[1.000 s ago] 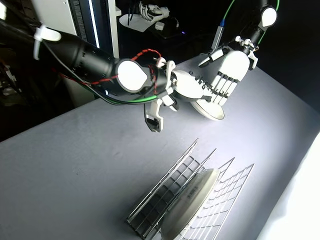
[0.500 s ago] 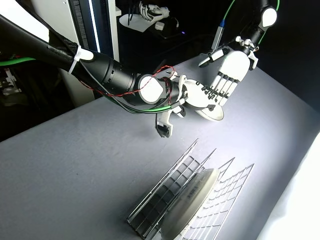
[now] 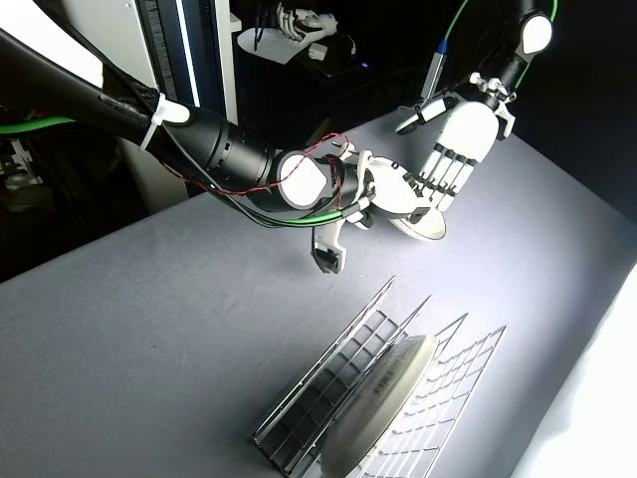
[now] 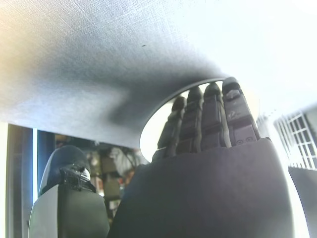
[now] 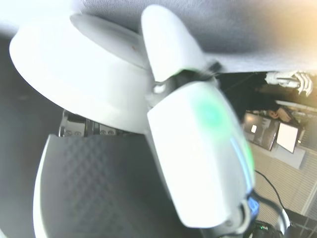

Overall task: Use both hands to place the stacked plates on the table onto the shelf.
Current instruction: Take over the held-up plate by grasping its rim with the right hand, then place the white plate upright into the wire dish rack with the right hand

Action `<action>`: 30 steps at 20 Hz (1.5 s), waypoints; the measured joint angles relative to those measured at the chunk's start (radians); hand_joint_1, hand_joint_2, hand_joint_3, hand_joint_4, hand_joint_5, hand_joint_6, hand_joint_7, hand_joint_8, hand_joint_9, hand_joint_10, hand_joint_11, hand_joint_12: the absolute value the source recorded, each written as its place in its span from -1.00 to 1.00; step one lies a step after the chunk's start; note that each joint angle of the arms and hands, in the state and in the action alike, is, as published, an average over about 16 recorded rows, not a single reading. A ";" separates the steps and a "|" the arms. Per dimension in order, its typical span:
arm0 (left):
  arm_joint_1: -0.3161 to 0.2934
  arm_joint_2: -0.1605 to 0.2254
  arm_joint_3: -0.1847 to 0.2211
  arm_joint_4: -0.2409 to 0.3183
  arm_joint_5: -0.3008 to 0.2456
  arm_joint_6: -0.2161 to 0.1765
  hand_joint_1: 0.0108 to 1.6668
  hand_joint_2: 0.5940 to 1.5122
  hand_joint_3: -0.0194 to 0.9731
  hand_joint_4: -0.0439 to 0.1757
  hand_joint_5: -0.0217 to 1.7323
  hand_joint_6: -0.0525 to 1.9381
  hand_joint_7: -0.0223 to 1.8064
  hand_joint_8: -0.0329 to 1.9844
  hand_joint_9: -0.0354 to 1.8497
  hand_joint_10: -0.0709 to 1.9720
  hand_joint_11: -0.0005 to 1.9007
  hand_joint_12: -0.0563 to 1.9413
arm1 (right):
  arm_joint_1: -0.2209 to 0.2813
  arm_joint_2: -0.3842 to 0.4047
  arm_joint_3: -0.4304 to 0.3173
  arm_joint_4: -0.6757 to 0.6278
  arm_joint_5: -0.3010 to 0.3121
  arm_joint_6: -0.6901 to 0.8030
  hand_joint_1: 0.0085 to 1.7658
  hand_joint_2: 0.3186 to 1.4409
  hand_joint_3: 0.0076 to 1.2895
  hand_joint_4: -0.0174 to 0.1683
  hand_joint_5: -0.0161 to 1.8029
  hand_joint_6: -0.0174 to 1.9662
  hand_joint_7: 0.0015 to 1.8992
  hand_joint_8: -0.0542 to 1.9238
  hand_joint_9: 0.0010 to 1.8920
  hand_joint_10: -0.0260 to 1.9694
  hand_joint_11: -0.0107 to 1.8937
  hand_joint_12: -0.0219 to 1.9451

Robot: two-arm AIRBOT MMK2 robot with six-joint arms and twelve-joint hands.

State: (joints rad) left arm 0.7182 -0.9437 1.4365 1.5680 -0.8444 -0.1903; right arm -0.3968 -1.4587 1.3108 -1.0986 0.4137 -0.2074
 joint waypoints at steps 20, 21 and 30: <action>-0.208 0.101 -0.037 -0.006 -0.029 -0.010 -0.99 -0.09 -0.92 -0.56 -0.94 -0.93 -0.96 -0.97 -0.94 -0.92 -0.99 -0.93 | 0.046 0.208 -0.175 0.137 0.026 -0.004 0.51 0.12 -0.99 -0.84 -0.01 -0.31 0.00 -0.14 0.07 0.00 -0.08 0.31; -0.223 0.111 -0.040 -0.006 -0.033 -0.011 -0.99 -0.09 -0.92 -0.55 -0.94 -0.93 -0.96 -0.97 -0.94 -0.92 -0.98 -0.93 | 0.054 0.227 -0.193 0.163 0.020 -0.004 0.52 0.12 -0.99 -0.85 -0.01 -0.29 0.01 -0.14 0.07 0.00 -0.09 0.33; -0.288 0.166 -0.045 -0.003 -0.078 -0.018 -0.99 -0.06 -0.92 -0.53 -0.94 -0.93 -0.96 -0.97 -0.94 -0.92 -0.98 -0.93 | 0.144 0.389 -0.336 0.455 -0.046 -0.003 0.62 0.15 -0.99 -0.86 0.05 -0.13 0.10 -0.15 0.12 -0.09 -0.12 0.46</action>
State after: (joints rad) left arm 0.4302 -0.7774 1.3919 1.5654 -0.9229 -0.2087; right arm -0.2524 -1.0696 0.9749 -0.6432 0.3674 -0.2104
